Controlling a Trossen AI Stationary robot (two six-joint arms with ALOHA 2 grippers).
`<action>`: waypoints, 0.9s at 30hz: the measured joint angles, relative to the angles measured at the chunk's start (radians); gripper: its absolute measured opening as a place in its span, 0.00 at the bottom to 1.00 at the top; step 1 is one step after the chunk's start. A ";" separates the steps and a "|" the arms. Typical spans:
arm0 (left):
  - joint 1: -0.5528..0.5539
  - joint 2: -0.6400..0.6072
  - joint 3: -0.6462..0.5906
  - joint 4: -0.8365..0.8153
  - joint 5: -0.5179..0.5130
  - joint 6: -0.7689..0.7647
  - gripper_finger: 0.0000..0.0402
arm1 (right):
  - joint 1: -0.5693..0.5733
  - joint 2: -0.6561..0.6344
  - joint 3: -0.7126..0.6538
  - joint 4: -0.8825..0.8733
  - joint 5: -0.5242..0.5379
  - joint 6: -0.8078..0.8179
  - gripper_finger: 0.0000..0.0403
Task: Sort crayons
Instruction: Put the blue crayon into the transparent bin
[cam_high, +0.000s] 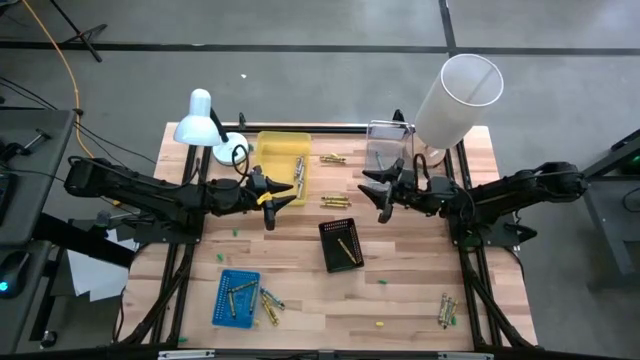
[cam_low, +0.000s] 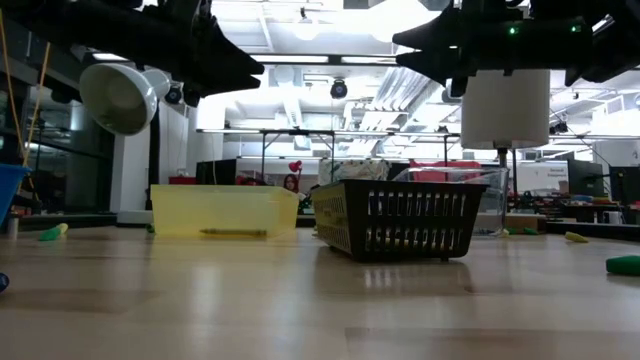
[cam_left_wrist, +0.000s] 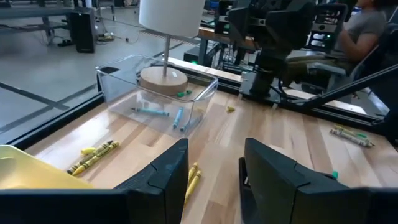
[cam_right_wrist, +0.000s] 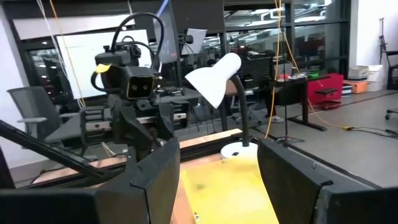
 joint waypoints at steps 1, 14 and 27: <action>0.000 0.000 0.000 0.000 0.000 0.000 0.37 | 0.000 0.000 0.000 0.000 0.000 0.000 0.52; -0.190 0.041 0.054 0.227 0.397 0.146 0.37 | 0.000 0.000 0.000 0.000 0.000 -0.019 0.52; -0.502 0.373 0.685 -0.847 0.101 0.092 0.37 | 0.000 0.000 0.001 0.068 -0.002 -0.011 0.52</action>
